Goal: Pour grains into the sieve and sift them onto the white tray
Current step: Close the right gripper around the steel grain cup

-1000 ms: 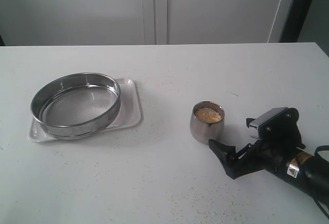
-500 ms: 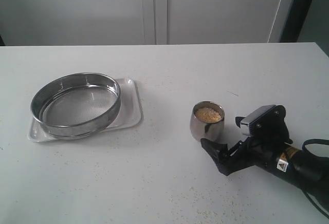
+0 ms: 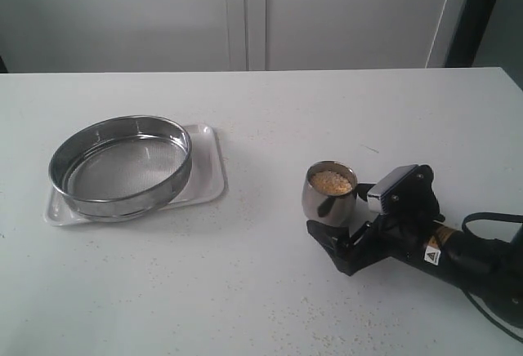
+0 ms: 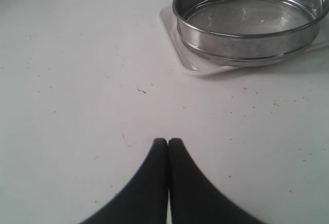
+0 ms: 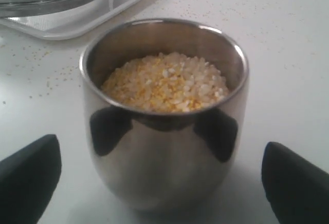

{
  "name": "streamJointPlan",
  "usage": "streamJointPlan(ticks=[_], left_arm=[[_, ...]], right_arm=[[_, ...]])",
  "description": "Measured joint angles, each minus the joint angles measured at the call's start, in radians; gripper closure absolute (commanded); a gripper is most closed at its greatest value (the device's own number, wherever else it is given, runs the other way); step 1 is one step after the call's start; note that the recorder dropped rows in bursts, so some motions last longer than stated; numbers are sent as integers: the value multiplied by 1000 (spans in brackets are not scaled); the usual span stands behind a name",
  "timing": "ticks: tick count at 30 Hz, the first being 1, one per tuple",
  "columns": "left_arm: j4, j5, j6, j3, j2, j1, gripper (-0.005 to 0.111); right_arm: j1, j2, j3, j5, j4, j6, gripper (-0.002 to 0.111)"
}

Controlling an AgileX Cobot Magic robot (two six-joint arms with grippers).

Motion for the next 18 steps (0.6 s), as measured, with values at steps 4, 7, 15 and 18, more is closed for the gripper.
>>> streamJointPlan(ticks=[4,7,15,18], left_arm=[[0,0,0,0,0,0,107],[0,0,0,0,0,0,107],[0,0,0,0,0,0,107],[0,0,0,0,0,0,107]], right_arm=[[0,9,-35,0,-9,0,9],[0,10,-56,0,-20,5,9],[0,11,-117,0,-58,41,9],[5,11,-117,0,-58,43,9]])
